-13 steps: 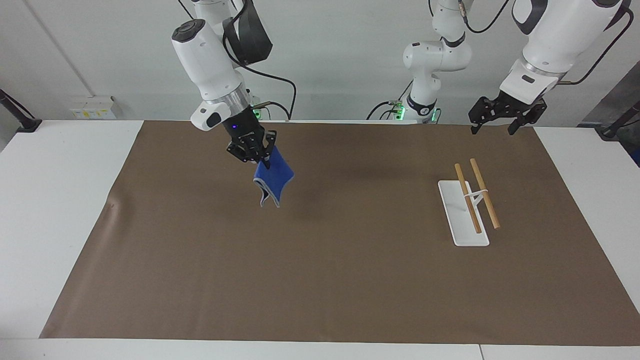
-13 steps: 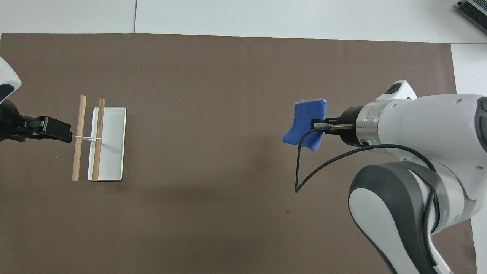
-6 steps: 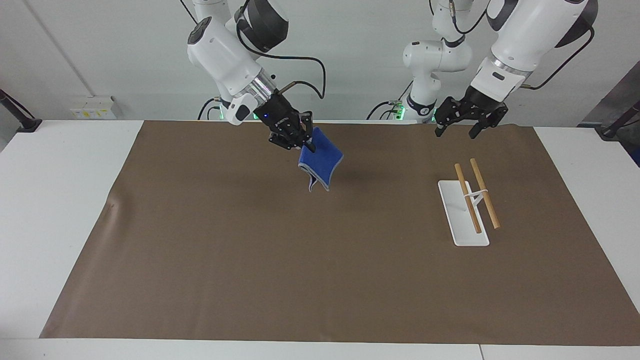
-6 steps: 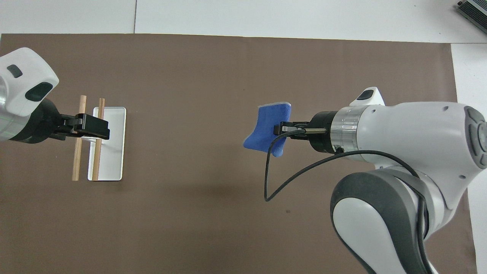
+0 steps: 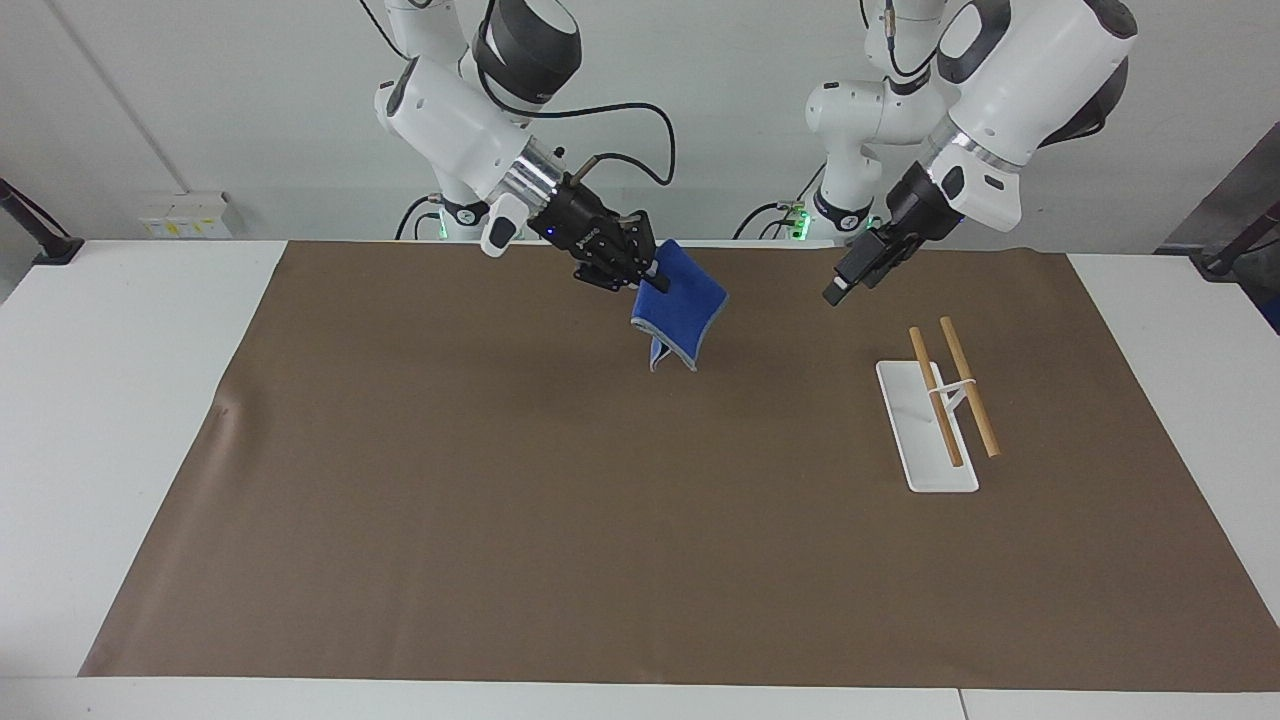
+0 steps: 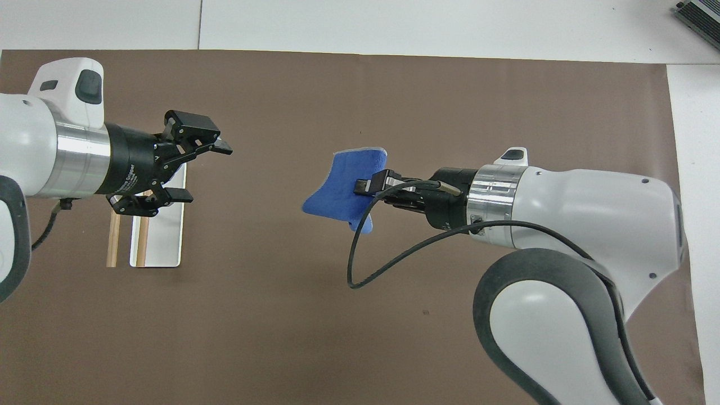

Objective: Right arm passes towel to left arm to hang
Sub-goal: 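Bring the left gripper toward the towel held by the right gripper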

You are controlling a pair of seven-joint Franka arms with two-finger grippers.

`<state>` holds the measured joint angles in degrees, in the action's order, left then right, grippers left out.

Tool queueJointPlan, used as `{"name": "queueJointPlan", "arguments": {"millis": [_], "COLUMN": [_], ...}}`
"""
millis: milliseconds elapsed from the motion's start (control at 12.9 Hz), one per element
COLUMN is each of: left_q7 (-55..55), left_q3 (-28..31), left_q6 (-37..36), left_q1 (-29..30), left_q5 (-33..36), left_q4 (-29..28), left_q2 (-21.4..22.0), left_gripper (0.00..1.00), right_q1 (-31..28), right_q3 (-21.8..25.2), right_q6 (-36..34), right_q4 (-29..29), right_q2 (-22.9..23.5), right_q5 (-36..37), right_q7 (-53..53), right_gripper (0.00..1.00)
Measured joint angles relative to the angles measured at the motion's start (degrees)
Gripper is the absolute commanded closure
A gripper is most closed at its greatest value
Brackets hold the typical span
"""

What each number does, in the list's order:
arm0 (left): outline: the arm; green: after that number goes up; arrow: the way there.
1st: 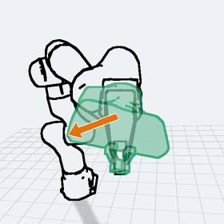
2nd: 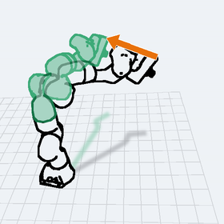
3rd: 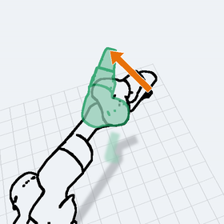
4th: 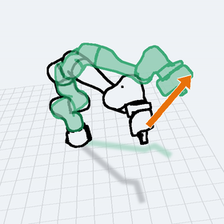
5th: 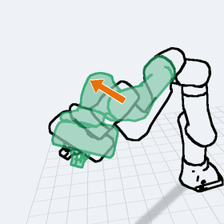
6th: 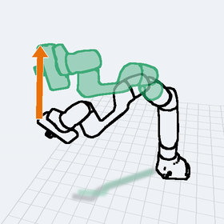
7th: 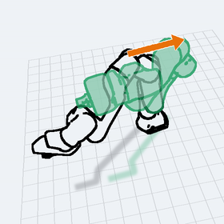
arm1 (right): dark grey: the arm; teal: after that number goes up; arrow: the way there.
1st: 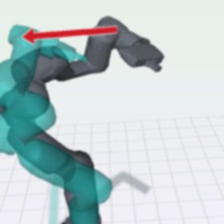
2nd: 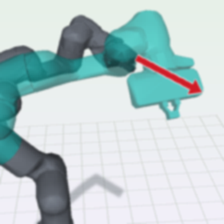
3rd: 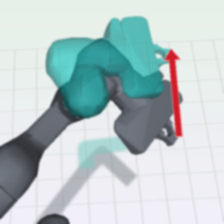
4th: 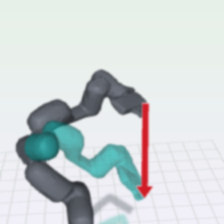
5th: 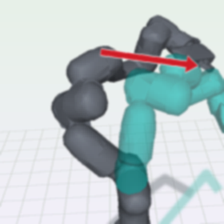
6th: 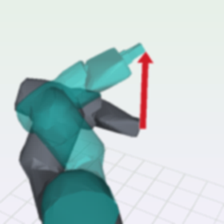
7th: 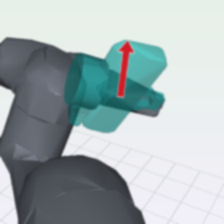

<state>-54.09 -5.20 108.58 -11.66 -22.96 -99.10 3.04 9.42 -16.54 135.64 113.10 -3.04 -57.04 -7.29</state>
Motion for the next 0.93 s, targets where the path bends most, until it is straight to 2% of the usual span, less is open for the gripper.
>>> {"name": "queueJointPlan", "arguments": {"millis": [155,386,696,928], "left_q7": [-11.6,-25.5,-33.1,-37.6], "left_q3": [-0.1,-0.3,-0.2,-0.2], "left_q6": [4.8,14.9,22.9,29.4], "left_q1": [-4.1,-10.2,-13.0,-14.2], "left_q5": [-0.5,-0.5,-0.5,-0.6], "left_q4": [-2.2,-8.2,-17.8,-21.0], "left_q2": [0.8,3.1,7.3,8.6], "left_gripper": [0.0,0.0,0.0,0.0], "right_q1": [2.1,2.2,2.2,2.1], "right_q3": [-0.1,0.2,0.3,0.4], "right_q6": [3.0,3.2,3.2,3.2], "right_q4": [0.6,0.7,0.7,0.7], "right_q2": [0.5,0.6,0.6,0.6], "right_q5": [-0.7,-0.8,-0.8,-0.8], "right_q7": [0.2,1.4,1.8,2.1], "right_gripper": [1.0,1.0,1.0,1.0]}}
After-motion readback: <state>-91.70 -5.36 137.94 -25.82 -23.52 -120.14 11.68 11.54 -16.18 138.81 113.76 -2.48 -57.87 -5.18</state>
